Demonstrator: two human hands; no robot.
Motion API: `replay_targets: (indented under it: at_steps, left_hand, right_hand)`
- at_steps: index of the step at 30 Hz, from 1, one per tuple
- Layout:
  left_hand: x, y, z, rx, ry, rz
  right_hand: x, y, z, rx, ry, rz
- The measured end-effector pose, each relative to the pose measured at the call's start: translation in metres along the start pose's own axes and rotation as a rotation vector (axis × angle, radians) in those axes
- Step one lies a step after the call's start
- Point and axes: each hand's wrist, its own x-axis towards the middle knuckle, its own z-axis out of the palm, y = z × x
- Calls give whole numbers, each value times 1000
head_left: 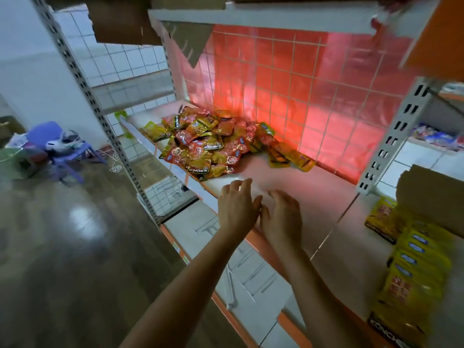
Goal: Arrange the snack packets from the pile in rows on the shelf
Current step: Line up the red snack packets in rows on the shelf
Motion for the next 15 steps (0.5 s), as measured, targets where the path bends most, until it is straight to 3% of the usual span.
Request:
replay_targets:
  at_steps: [8, 15]
  left_hand:
    - [72, -34, 2, 31, 3, -71]
    - [129, -88, -8, 185, 0, -269]
  right_hand:
    - [65, -20, 44, -55, -95, -2]
    - [109, -45, 83, 15, -61, 167]
